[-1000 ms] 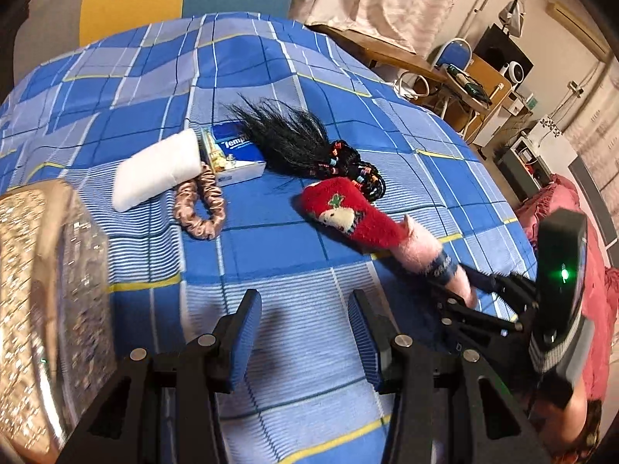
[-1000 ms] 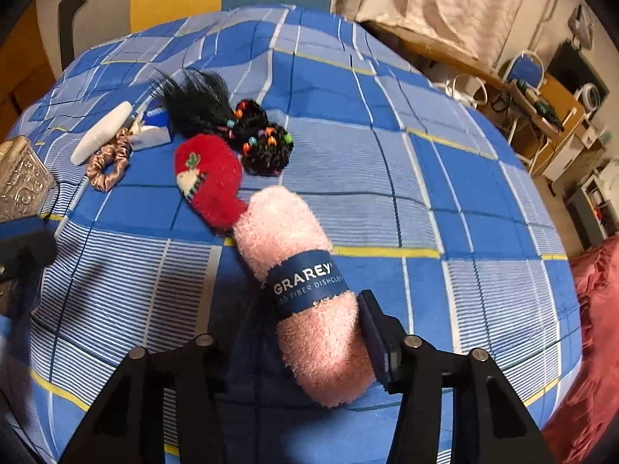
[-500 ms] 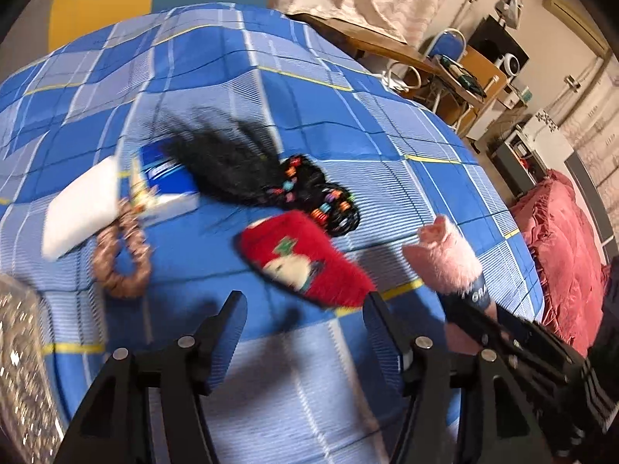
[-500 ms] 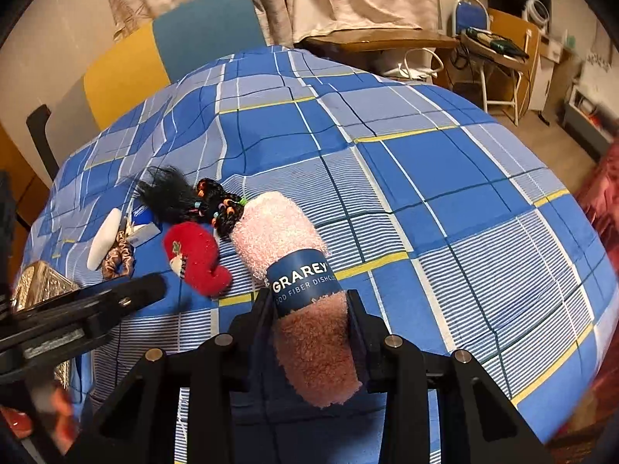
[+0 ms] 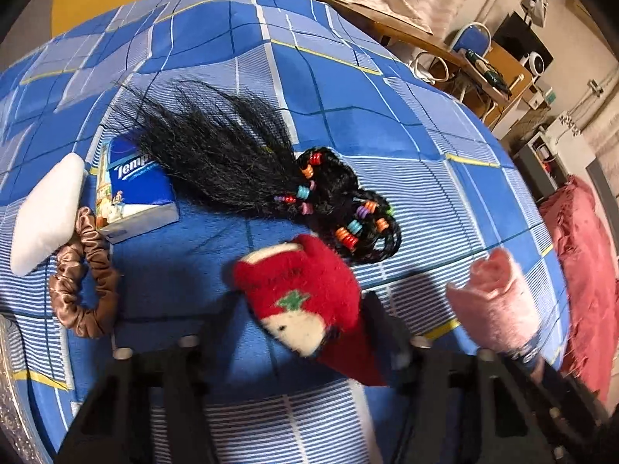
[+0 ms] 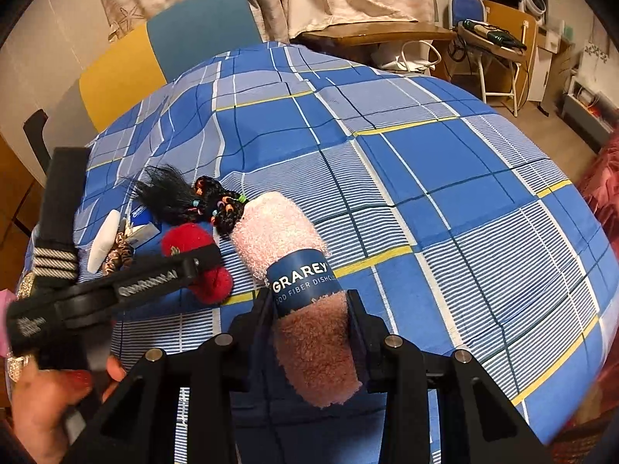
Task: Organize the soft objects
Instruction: 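Grasp the red plush with the left tool while the right tool holds the pink roll, then carry both items to the gold tray and open the left tool over it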
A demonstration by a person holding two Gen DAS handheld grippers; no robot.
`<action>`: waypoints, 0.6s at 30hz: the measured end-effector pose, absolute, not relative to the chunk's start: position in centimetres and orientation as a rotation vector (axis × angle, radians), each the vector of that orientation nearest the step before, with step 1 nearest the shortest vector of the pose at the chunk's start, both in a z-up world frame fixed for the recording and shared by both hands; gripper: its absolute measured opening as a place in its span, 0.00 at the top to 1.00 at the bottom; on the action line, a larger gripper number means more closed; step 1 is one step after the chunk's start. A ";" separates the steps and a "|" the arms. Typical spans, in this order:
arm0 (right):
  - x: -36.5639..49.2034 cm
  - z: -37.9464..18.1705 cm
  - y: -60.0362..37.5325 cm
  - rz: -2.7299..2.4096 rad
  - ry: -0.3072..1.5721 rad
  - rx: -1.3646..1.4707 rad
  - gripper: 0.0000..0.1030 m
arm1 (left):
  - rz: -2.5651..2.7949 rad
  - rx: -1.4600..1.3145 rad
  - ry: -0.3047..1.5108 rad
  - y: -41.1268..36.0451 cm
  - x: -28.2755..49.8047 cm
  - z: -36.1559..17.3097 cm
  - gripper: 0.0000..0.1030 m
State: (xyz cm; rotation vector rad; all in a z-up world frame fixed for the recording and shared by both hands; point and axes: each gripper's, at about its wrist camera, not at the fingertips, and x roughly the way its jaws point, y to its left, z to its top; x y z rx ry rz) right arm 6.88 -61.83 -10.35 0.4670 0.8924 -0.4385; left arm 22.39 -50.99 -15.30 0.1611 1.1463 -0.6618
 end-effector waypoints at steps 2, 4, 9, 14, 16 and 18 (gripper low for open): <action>6.8 -10.3 -61.8 -0.438 0.886 0.468 0.64 | -0.682 0.183 1.115 -50.8 21.8 -15.3 0.56; 6.8 -10.3 -61.9 -0.434 0.881 0.474 0.64 | -0.714 0.199 1.097 -50.5 21.4 -15.1 0.69; 6.8 -10.2 -61.8 -0.433 0.871 0.469 0.64 | -0.776 0.224 1.023 -50.0 20.4 -12.3 0.87; 6.9 -10.6 -61.7 -0.430 0.875 0.464 0.64 | -0.864 0.190 0.946 -47.7 18.6 -8.2 0.88; 6.9 -10.6 -61.6 -0.426 0.873 0.461 0.64 | -0.884 0.162 0.936 -46.4 18.0 -7.1 0.88; 6.9 -10.7 -61.5 -0.424 0.871 0.450 0.64 | -0.888 0.141 0.925 -44.5 17.5 -5.9 0.88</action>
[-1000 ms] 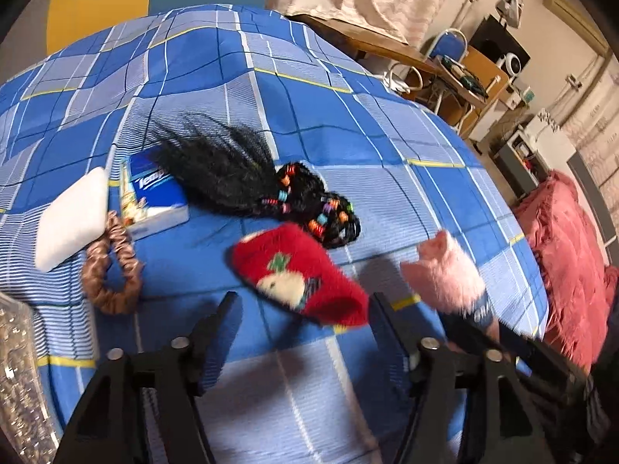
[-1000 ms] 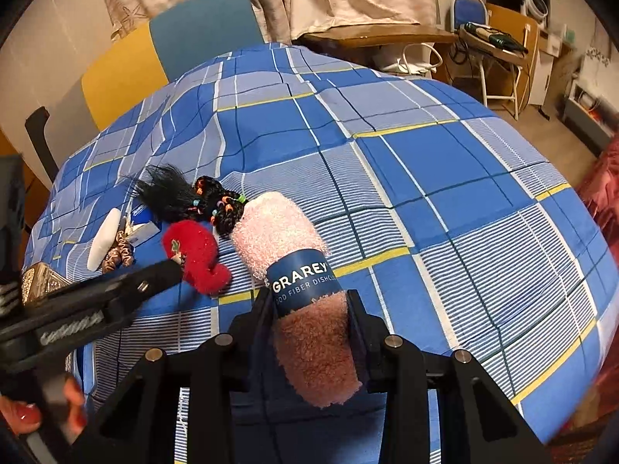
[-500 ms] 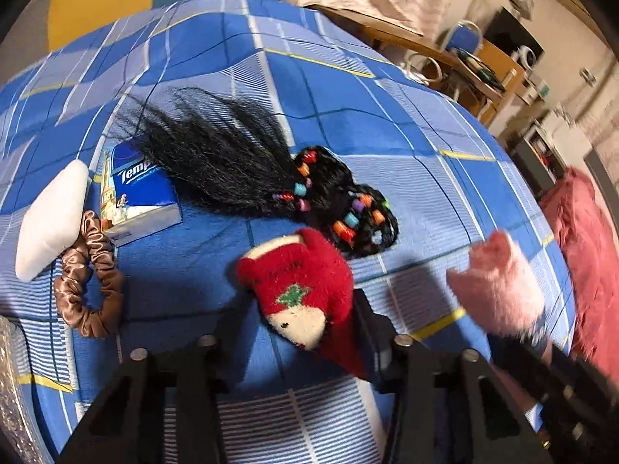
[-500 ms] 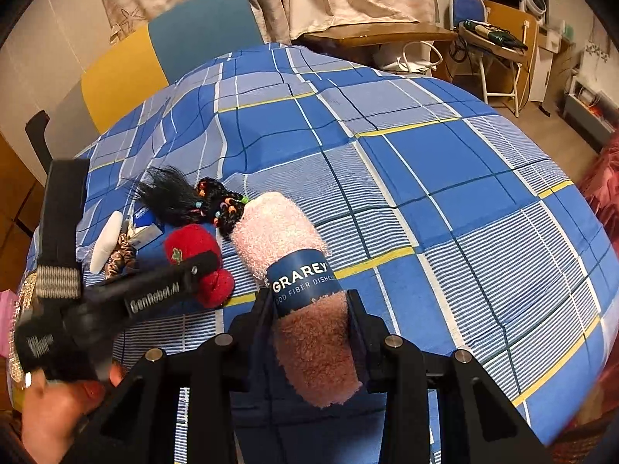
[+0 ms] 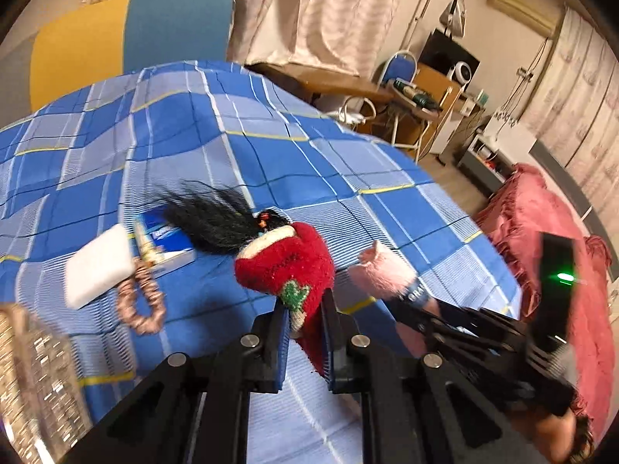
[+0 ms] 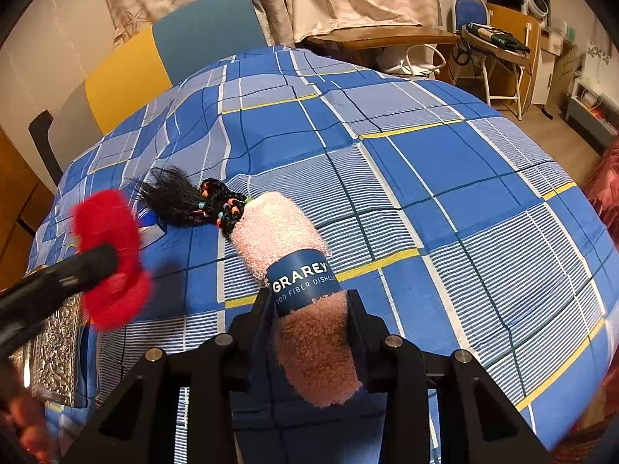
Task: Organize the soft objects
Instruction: 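Carry both items to the gold tray and open the left tool over it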
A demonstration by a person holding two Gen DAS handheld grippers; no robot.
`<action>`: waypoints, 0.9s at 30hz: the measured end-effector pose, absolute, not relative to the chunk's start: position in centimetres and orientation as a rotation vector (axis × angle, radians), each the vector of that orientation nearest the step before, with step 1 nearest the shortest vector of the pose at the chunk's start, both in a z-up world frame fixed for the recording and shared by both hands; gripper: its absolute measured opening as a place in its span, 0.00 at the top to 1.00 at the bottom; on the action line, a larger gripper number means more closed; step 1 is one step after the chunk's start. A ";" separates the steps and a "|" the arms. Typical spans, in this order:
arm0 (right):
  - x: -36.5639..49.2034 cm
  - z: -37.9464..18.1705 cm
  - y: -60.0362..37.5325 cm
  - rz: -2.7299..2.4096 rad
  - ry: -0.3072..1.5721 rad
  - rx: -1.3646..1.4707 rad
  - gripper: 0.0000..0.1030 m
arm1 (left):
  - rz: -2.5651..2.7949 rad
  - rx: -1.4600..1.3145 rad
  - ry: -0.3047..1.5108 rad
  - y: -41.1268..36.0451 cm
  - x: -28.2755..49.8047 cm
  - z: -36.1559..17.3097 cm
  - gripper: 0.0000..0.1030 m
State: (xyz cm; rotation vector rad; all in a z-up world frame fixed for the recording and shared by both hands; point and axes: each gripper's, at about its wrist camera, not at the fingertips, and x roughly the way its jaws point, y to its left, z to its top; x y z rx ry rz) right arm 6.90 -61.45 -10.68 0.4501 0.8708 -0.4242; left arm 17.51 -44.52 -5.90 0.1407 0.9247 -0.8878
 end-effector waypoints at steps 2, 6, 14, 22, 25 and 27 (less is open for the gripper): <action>7.0 -10.7 -61.1 -0.423 0.871 0.427 0.64 | -0.881 0.113 0.912 -42.3 17.4 -4.5 0.88; 7.3 -10.6 -60.0 -0.410 0.865 0.370 0.64 | -0.858 0.057 0.870 -37.6 17.8 -1.7 0.88; 7.1 -9.1 -56.4 -0.372 0.791 0.262 0.64 | -0.748 -0.050 0.816 -26.3 19.4 1.5 0.88; 5.7 -8.4 -53.7 -0.381 0.757 0.318 0.64 | -0.629 -0.165 0.807 -14.5 20.4 1.5 0.88; 5.2 -7.9 -52.8 -0.378 0.743 0.354 0.64 | -0.558 -0.176 0.806 -10.2 20.8 0.9 0.88; 5.0 -7.4 -52.0 -0.375 0.734 0.368 0.64 | -0.509 -0.189 0.814 -7.4 21.1 0.1 0.88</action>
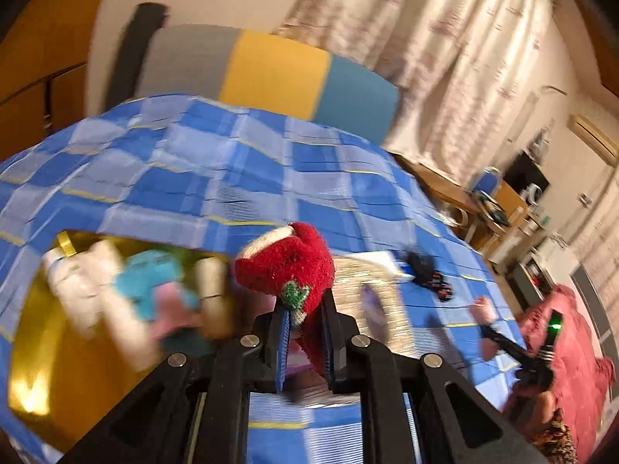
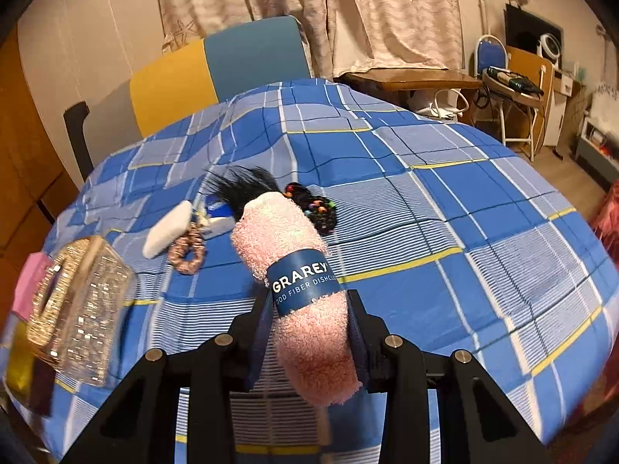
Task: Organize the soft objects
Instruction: 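Carry both items to the gold tray and open the left tool over it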
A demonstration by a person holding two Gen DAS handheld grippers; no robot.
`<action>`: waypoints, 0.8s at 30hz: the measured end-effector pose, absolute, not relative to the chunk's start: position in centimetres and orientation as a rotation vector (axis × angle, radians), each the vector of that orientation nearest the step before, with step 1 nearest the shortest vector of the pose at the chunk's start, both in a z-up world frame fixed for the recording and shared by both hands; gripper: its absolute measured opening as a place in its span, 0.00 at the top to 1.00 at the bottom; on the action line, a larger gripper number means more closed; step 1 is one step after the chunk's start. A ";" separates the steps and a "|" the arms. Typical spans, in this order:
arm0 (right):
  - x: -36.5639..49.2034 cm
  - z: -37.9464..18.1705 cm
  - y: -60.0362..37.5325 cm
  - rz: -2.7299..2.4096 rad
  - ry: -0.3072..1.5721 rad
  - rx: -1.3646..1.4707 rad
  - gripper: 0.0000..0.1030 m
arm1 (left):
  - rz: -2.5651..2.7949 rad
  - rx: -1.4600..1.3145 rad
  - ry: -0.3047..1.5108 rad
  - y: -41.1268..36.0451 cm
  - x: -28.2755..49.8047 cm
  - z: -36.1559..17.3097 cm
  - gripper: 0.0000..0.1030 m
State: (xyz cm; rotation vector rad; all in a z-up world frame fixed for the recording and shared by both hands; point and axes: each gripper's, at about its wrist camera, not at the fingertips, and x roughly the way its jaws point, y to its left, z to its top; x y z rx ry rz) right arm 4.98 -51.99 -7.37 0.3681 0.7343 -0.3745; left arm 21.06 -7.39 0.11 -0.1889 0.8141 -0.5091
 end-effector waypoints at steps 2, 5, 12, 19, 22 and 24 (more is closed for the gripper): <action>5.0 -6.7 -51.0 -0.365 0.724 0.370 0.64 | -0.452 -0.204 0.840 -4.6 21.6 -1.1 0.87; 5.2 -5.6 -49.1 -0.347 0.711 0.354 0.64 | -0.377 -0.220 0.877 -0.9 22.5 -3.0 0.88; 5.5 -2.7 -44.3 -0.273 0.662 0.335 0.64 | -0.235 -0.243 0.953 5.9 23.7 -7.3 0.87; 5.6 1.0 -38.4 -0.155 0.604 0.297 0.64 | -0.135 -0.188 1.029 9.9 25.4 -10.8 0.87; 5.6 2.5 -35.8 -0.106 0.579 0.268 0.64 | -0.107 -0.149 1.051 10.4 26.2 -11.8 0.86; 5.8 3.4 -33.8 -0.066 0.570 0.250 0.64 | -0.089 -0.124 1.070 10.7 26.8 -12.3 0.82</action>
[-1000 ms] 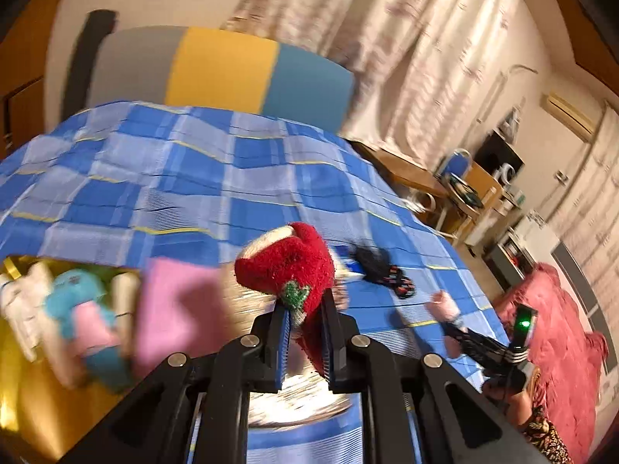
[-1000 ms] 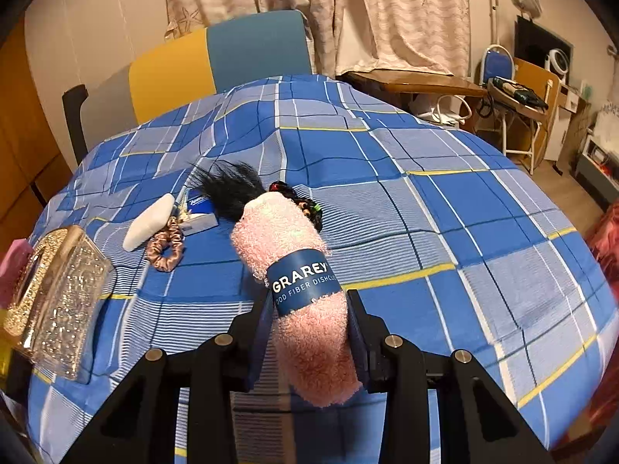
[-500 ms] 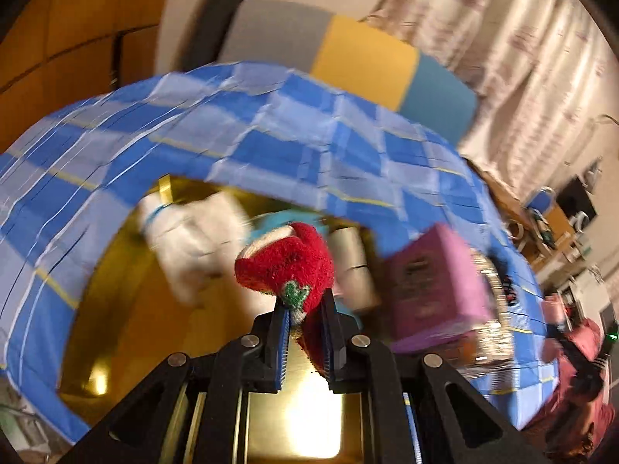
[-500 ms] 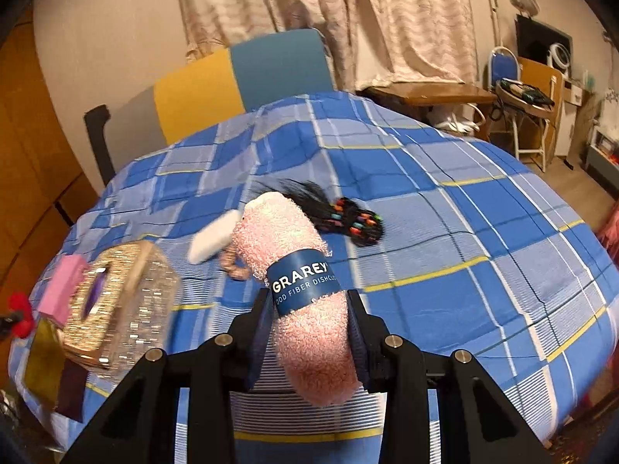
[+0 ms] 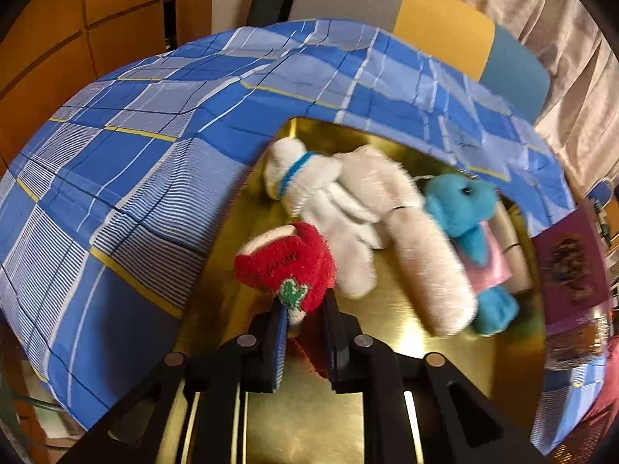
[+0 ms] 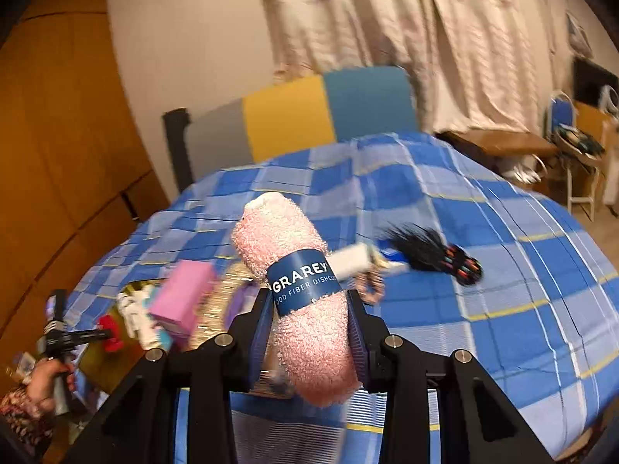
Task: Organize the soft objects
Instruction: 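Carry both items to the gold tray and open the left tool over it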
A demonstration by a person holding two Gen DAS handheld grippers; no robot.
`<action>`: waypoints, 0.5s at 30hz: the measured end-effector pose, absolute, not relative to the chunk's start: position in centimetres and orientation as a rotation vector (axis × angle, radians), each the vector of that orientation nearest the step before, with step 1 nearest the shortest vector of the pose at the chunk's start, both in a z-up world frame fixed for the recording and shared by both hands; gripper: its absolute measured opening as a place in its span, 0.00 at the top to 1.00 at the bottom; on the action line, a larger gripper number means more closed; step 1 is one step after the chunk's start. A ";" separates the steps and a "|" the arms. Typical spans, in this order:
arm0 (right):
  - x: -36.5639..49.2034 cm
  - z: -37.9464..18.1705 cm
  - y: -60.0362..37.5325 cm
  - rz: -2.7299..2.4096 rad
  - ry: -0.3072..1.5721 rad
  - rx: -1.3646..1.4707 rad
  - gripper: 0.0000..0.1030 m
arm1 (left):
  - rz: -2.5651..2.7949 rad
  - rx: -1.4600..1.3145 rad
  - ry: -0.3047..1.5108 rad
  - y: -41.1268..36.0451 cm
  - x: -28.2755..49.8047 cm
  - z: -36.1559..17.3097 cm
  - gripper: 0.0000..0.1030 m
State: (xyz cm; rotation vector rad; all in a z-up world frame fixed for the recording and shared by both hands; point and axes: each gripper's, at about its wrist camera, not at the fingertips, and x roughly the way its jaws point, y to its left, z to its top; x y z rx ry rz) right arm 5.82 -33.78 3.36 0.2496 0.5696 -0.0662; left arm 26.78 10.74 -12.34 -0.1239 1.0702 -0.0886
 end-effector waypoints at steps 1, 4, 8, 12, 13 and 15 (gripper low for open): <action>5.9 3.6 -33.0 -0.051 0.570 0.244 0.64 | -0.086 -0.120 1.078 10.9 27.1 -12.6 0.78; 6.4 3.8 -30.5 -0.002 0.579 0.226 0.64 | -0.078 -0.136 1.075 11.5 27.3 -12.7 0.67; 7.1 3.4 -27.7 0.046 0.602 0.225 0.64 | -0.065 -0.162 1.064 12.3 27.3 -12.4 0.63; 7.6 2.6 -25.0 0.108 0.631 0.220 0.64 | -0.058 -0.210 1.007 13.3 26.1 -11.3 0.63; 7.9 2.3 -24.3 0.124 0.639 0.215 0.64 | -0.044 -0.209 0.988 13.4 25.5 -11.0 0.63; 8.7 1.8 -22.3 0.174 0.663 0.203 0.64 | -0.033 -0.220 0.954 13.6 24.2 -10.4 0.63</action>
